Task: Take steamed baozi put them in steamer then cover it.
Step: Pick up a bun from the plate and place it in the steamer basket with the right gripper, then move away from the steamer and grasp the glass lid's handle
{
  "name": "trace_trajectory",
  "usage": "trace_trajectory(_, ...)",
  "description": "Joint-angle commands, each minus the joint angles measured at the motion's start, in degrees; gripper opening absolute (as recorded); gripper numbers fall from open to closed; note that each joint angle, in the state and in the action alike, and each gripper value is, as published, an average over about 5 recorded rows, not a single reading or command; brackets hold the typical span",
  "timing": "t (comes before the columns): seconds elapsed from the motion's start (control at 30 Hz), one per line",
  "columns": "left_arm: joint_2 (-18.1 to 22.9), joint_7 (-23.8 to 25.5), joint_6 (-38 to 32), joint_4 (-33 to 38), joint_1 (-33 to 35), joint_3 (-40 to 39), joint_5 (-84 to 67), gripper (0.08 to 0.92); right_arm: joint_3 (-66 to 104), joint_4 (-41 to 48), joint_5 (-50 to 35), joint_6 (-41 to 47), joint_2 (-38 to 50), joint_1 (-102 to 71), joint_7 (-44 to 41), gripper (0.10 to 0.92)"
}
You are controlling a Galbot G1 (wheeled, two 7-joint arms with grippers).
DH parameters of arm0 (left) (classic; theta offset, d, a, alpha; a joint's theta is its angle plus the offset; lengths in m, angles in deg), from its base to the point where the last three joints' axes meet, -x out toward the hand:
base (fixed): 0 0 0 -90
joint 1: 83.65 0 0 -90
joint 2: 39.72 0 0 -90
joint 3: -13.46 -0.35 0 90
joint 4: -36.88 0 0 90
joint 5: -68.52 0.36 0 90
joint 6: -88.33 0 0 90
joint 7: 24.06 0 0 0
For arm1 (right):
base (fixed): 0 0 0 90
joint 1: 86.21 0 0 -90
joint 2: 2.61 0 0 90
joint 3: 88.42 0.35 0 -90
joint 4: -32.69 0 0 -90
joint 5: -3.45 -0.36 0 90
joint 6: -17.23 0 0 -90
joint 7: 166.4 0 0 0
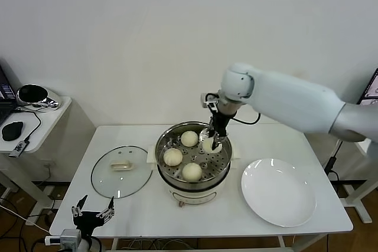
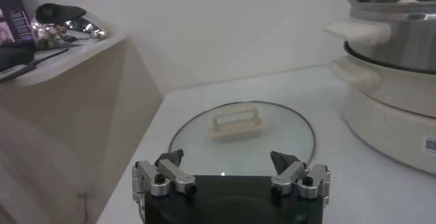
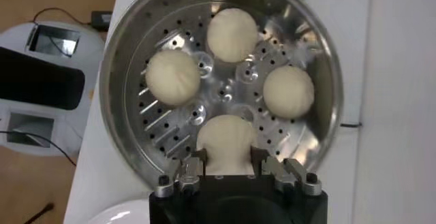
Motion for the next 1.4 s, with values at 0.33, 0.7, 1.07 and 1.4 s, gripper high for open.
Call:
trace_trajectory(0.33, 0.46, -0.04, -0.08, -0.71, -0.05, -0.38, -0.05, 0.823, 2.27, 3.5, 5.56, -0.09, -1.73, -5.87, 1.5, 0.433)
trace_trajectory(0.7, 0.63, -0.12, -0.17, -0.95, 0.18, -0.37, -0.05, 0.823, 3.25, 3.61, 5.85, -0.02, -1.44, -6.6, 2.63, 0.518)
trace_trajectory(1.07, 0.46, -0.02, -0.13, -0.63, 0.24, -0.09, 0.0, 0.823, 5.79, -0.49, 4.72, 0.42, 3.53, -5.13, 1.63, 0.806)
trace_trajectory(1.4, 0.18, -0.02, -0.21, -0.64, 0.92, -0.51, -0.04, 0.823, 25.83, -10.01, -7.88, -3.6, 16.56, -10.8, 16.3, 0.823)
